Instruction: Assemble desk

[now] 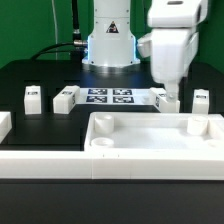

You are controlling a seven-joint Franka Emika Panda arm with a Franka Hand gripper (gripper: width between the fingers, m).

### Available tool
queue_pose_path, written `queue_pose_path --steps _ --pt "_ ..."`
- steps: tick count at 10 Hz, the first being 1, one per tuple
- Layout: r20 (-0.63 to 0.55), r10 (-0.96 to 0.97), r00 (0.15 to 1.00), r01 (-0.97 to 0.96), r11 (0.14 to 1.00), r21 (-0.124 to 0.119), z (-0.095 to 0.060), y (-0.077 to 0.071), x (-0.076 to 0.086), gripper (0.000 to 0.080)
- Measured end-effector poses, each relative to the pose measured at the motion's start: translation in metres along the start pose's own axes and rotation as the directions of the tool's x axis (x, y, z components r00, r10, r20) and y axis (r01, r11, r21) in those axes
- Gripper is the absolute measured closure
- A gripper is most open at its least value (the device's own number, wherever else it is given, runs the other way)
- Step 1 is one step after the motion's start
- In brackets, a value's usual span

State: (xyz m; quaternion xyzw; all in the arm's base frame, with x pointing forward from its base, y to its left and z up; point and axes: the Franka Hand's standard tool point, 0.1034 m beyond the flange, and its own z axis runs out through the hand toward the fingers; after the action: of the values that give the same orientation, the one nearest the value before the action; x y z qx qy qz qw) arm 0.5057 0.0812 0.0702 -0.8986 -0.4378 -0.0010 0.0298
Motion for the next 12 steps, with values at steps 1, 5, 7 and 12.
queue_pose_path --steps 1,5,7,12 --pt "0.006 0.196 0.981 -0.196 0.981 0.002 -0.001 -0.008 0.006 0.0151" --pt "0.0 0.4 0.917 -0.4 0.917 0.01 0.003 -0.012 0.013 0.0151" --pt "0.001 0.476 0.879 -0.476 0.879 0.01 0.003 -0.013 0.013 0.0151" --pt "0.051 0.885 0.463 -0.885 0.46 0.065 0.015 -0.037 0.019 0.0151"
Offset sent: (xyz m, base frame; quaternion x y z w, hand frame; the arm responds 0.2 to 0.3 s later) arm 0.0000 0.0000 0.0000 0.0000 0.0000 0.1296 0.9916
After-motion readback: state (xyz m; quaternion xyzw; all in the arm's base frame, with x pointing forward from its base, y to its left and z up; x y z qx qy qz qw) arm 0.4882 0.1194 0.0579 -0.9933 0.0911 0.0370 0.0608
